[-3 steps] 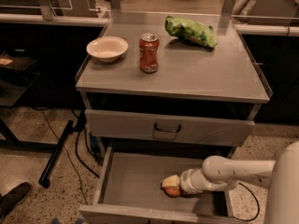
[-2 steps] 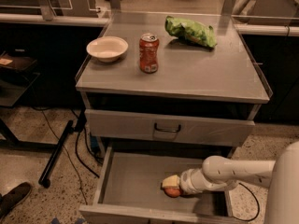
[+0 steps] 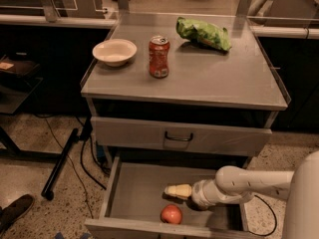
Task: Place apple into middle drawer
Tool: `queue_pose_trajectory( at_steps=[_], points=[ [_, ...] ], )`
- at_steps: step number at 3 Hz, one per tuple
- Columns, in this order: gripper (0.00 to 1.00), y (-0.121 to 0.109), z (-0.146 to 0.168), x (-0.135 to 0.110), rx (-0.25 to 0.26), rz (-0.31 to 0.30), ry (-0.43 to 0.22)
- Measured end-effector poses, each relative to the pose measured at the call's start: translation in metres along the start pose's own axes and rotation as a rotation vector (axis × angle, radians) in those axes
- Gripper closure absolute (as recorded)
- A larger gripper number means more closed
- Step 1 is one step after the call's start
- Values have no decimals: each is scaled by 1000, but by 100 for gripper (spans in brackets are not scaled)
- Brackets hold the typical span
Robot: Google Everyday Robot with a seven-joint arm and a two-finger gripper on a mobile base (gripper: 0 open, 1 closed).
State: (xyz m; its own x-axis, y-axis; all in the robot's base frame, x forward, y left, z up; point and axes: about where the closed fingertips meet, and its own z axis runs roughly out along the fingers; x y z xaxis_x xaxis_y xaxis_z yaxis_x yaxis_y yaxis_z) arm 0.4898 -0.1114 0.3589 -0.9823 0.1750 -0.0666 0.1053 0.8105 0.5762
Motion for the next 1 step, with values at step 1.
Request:
queue_pose_trajectory(
  at_steps=[1],
  points=[
    [0,0,0,0,0,0,0]
  ],
)
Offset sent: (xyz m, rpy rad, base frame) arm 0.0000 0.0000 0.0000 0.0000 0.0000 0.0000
